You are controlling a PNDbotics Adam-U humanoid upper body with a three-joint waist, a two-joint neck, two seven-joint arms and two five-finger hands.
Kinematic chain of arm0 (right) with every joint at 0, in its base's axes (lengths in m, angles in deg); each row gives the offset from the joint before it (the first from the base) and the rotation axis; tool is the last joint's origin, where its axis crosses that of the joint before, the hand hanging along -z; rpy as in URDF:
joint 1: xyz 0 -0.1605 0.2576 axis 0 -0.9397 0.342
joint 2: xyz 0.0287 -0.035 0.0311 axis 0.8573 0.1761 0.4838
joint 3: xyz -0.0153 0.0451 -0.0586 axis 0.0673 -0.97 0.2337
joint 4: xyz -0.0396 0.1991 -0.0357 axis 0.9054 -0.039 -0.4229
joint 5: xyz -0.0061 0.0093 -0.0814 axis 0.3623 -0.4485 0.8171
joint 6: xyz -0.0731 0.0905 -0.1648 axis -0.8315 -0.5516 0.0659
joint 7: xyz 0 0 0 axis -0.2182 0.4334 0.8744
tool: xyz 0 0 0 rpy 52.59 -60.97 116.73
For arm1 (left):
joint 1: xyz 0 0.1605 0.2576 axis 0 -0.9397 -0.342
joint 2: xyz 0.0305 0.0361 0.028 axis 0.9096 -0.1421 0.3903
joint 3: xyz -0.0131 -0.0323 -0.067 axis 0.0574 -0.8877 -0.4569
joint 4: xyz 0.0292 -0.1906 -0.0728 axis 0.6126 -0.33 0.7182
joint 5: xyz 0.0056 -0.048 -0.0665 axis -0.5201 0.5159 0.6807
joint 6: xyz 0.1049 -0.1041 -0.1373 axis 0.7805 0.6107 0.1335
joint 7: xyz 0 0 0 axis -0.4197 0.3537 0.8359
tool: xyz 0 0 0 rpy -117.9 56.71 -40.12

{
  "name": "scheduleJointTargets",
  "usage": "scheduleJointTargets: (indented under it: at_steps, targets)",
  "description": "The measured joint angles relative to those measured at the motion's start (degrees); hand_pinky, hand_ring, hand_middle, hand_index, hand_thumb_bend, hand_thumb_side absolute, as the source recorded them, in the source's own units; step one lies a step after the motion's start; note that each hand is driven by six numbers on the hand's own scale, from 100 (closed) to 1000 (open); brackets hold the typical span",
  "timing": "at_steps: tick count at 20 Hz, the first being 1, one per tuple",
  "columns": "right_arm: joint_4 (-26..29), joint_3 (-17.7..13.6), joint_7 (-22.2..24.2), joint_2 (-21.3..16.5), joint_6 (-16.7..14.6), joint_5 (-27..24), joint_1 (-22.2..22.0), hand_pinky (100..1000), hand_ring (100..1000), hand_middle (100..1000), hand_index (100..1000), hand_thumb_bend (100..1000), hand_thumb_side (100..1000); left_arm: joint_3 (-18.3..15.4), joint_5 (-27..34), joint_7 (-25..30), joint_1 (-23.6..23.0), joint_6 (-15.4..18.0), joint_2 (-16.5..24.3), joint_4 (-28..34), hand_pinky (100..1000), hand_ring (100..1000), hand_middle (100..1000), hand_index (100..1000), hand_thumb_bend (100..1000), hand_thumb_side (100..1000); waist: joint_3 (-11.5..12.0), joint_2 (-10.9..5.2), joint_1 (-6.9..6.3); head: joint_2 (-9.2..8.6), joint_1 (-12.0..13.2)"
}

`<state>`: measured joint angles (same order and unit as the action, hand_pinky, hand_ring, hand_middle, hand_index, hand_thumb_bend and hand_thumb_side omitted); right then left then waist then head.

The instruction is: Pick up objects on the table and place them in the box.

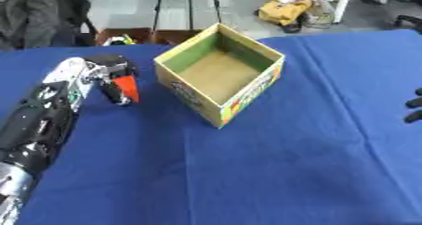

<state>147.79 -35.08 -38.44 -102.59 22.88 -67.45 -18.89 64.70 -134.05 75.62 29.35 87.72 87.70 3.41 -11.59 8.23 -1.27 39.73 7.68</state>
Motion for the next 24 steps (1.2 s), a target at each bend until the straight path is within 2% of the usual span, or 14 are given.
scheduleJointTargets:
  at_steps: [4,9,15,20,24]
  targets:
    - [0.0,-0.01,0.02,0.0,-0.04,0.0,0.0,490,602,607,797,100,579,-0.35,-0.11,-0.57,-0.01,-0.57,0.0,0.16,394,395,452,693,385,100,0.01,0.0,0.02,-0.01,-0.03]
    - [0.0,-0.02,0.03,0.0,-0.08,0.0,-0.03,491,603,608,797,100,579,-0.46,3.37,-0.65,0.35,-0.52,0.06,3.85,378,385,436,679,388,100,0.12,-0.1,0.02,-0.01,-0.19]
    - [-0.06,-0.01,0.06,0.0,-0.07,0.0,-0.07,491,604,608,798,100,580,0.51,7.94,1.0,3.79,0.0,-0.21,10.74,386,393,441,683,400,105,-0.04,-0.73,-0.02,0.0,-0.16]
    - [-0.2,0.19,0.49,0.01,0.14,0.0,-0.03,491,605,608,798,100,580,1.48,6.82,0.96,5.43,-0.19,-4.44,11.74,398,407,451,687,406,104,-1.7,-0.85,-0.07,-0.01,0.47]
    - [-0.2,0.63,0.85,0.22,0.38,-0.04,0.26,490,606,607,798,100,581,1.48,3.48,-1.42,5.53,-0.82,-8.26,9.21,404,413,455,691,409,101,-3.39,-0.4,-0.16,-0.19,1.34]
